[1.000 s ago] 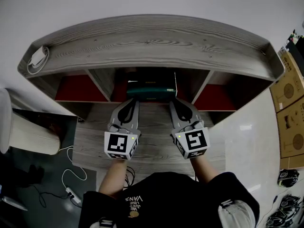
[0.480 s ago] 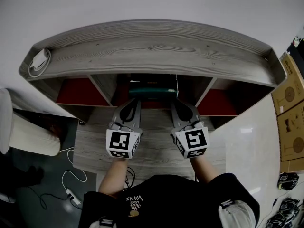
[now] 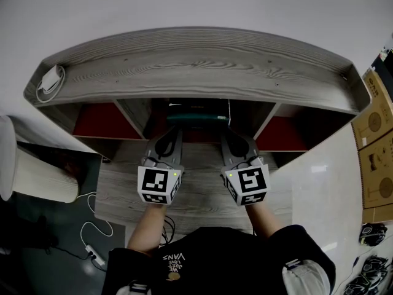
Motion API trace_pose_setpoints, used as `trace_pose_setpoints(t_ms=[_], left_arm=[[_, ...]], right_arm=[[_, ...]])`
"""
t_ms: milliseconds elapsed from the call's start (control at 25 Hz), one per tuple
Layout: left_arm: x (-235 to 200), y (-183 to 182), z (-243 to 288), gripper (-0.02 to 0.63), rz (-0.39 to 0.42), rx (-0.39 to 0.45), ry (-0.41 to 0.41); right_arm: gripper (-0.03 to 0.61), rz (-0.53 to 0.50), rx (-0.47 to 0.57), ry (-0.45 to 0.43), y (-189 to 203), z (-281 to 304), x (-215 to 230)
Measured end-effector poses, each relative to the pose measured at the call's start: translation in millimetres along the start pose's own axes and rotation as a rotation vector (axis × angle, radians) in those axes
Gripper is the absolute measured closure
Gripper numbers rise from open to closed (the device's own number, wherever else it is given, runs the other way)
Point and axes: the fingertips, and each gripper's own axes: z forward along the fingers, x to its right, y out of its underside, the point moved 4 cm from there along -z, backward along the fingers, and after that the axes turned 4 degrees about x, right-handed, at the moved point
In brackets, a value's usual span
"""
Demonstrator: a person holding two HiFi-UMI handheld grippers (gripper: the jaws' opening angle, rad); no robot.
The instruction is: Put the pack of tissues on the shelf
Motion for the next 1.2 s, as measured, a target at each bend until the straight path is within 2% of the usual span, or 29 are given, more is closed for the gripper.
trace_pose_setpoints(t_ms=[320,640,1200], left_arm=[[1,-2,-8,0.561,-0.021,0.047,0.0],[6,-1,-29,0.561,-0.024,0.049,-0.016],[29,2,-109,0.561,-0.042,0.057,-0.069]], right_arm=[[0.575,0.042,0.059,0.003,-3,-7,3],[0.575,0.054,0.087,-0.019,-4,-24,-7],[0.575,0.082,0.087,-0.086,9,-76,-44]])
